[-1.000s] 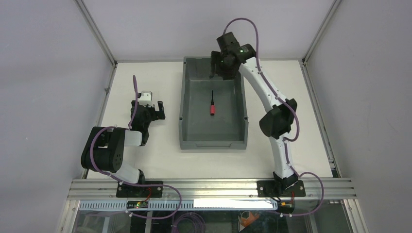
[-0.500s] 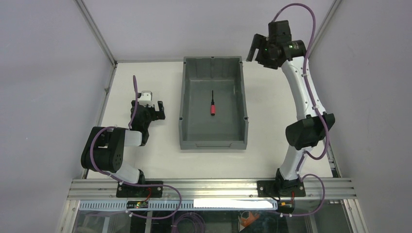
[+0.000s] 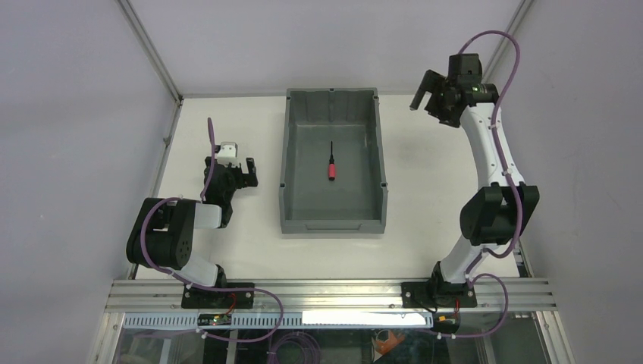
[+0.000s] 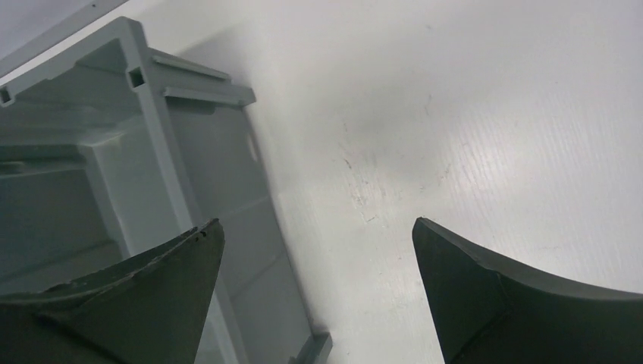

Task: Put the screwdriver in the bin
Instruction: Reset both arms

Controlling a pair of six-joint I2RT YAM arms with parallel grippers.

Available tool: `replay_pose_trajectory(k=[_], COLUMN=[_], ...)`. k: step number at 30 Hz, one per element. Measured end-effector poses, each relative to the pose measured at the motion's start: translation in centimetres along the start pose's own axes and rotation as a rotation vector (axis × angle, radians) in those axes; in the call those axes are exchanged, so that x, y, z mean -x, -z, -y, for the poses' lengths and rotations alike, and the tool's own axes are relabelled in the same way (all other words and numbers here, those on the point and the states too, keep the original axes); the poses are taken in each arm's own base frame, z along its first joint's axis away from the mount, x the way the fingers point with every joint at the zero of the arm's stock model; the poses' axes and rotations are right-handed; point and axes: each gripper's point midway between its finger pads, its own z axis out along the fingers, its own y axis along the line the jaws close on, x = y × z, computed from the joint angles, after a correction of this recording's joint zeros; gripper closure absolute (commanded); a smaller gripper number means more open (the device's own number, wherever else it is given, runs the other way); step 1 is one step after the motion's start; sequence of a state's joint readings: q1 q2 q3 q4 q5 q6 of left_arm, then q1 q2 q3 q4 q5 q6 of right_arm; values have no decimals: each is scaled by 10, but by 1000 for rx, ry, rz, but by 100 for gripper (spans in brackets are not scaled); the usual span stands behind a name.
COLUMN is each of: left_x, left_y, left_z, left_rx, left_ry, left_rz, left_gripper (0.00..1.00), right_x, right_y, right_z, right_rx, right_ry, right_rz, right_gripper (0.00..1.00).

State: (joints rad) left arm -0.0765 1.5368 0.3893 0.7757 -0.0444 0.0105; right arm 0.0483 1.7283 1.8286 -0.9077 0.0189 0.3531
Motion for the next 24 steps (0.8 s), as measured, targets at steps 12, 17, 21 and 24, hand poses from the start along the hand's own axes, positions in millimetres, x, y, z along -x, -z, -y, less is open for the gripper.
replay_pose_trajectory(k=[12,17,21,24], left_x=[0,0,0,0], left_y=[0,0,0,0], left_z=[0,0,0,0], left_rx=[0,0,0,0], left_ry=[0,0,0,0], left_rz=[0,0,0,0], left_gripper=[1,1,1,1], right_x=[-31,-46,-57,-66], right_y=[-22,-32,-39,-44], right_z=[40,55,61,64], right_rx=[-42,-59,-62,-61], right_ry=[-41,-50,-50,-50], right_rz=[-5,-6,2,5], right_gripper=[1,1,1,1])
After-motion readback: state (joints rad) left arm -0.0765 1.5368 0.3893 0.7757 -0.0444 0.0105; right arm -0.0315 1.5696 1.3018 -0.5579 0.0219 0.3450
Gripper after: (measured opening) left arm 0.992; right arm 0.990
